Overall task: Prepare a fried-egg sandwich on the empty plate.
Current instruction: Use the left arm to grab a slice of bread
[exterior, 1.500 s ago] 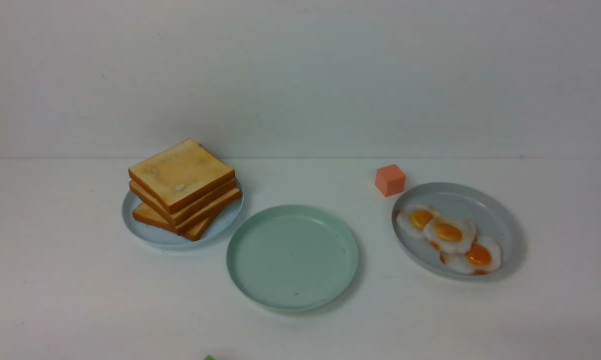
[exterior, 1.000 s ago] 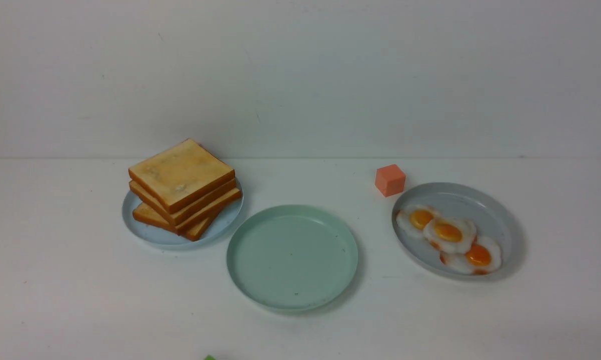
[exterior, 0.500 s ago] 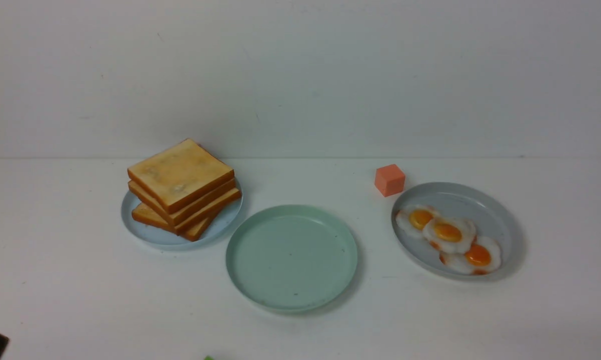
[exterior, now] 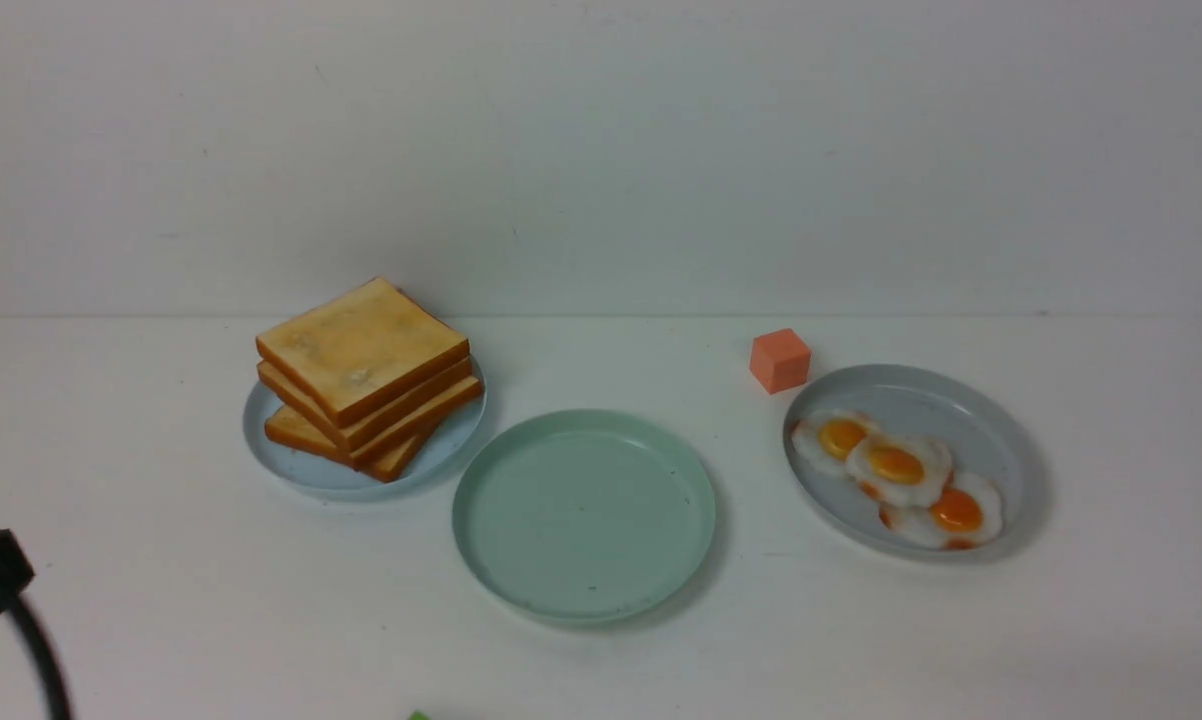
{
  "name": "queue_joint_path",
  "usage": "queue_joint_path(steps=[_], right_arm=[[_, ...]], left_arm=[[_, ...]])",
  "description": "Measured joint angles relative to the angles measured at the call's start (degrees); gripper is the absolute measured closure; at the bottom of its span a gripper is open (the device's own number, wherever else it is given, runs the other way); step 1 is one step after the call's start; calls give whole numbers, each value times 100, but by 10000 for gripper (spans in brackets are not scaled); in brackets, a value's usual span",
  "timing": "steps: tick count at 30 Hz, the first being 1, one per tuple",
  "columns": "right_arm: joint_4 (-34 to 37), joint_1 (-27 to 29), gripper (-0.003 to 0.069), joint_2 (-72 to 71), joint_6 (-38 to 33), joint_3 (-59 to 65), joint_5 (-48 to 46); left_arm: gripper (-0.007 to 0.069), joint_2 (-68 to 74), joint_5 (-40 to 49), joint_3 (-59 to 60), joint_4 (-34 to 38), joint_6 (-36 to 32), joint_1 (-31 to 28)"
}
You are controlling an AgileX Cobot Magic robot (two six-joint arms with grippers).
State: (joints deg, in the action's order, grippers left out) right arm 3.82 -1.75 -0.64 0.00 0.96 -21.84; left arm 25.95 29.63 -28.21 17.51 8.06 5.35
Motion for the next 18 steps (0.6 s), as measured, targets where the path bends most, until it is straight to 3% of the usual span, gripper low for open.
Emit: queue_joint_path(steps=[2,4,6,9,11,15,16,18], right_arm=[[409,0,418,0,247,37,190],[738,0,418,0,409,57,333],[1497,0,418,0,760,57,912],[1933,0,418,0,884,57,1275],[2620,0,425,0,973,18,1597],[2811,0,482,60,794,-641,729],[2788,0,526,236,494,-1210,-54],[2729,0,560,426,200,-1678,-609]], left_arm=[[623,754,979,-776,-213,-403,264],[624,1021,1297,-1087,-278,-485,379],[624,1712,1888,-1641,-354,-549,610],[624,2098,2005,-1902,-360,-555,742],[624,2609,1961,-2149,-355,-560,836],[623,2991,1581,-2215,-369,-562,843],[622,3176,1330,-2220,-347,-576,843],[622,3299,1204,-2234,-313,-634,843]])
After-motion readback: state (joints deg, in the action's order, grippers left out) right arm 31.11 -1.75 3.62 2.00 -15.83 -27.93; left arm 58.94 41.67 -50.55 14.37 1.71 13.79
